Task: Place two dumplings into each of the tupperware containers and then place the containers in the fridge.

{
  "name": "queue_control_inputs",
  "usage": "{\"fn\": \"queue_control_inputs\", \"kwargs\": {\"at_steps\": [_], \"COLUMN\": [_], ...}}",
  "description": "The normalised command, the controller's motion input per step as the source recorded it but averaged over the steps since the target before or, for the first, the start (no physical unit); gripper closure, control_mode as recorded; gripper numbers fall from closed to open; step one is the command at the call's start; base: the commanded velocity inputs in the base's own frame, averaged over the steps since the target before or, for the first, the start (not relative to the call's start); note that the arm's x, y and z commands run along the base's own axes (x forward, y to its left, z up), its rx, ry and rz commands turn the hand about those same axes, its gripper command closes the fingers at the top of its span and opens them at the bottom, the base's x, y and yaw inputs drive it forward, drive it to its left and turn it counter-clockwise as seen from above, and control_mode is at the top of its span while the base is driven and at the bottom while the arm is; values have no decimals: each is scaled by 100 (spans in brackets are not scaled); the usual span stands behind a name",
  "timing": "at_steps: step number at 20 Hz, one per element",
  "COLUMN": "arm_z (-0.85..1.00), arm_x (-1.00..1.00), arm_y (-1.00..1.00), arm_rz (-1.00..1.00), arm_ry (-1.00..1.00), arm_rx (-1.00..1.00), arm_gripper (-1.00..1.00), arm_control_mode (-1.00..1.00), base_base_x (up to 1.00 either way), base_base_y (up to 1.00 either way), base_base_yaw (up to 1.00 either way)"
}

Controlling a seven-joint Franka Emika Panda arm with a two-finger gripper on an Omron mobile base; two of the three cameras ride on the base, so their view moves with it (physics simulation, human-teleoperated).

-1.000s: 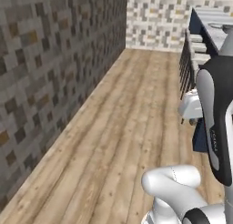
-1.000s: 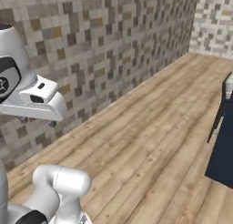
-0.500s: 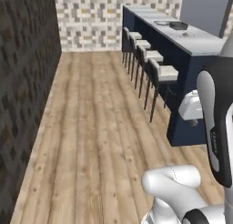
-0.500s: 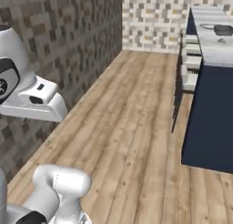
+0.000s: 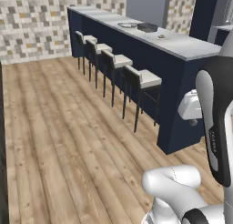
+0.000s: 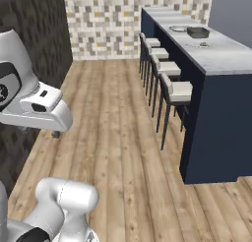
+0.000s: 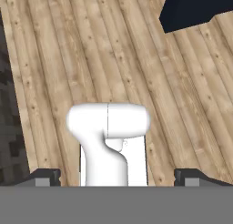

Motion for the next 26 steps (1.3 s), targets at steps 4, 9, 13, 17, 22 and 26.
{"fn": "queue_control_inputs", "kwargs": {"at_steps": [4, 9, 13, 17, 22, 26], "arm_z": [0, 0, 0, 0, 0, 0], "arm_x": [0, 0, 0, 0, 0, 0], "arm_y": [0, 0, 0, 0, 0, 0], "arm_rz": [0, 0, 0, 0, 0, 0], "arm_ry": [0, 0, 0, 0, 0, 0], "arm_rx": [0, 0, 0, 0, 0, 0], "arm_gripper": [-100, -100, -100, -100, -100, -100], "arm_control_mode": [100, 100, 100, 100, 100, 100], "base_base_x": [84, 87, 78, 28, 7, 0], "base_base_y": [99, 100, 100, 82, 69, 67], "base_base_yaw": [-49, -50, -53, -61, -66, -73]}}
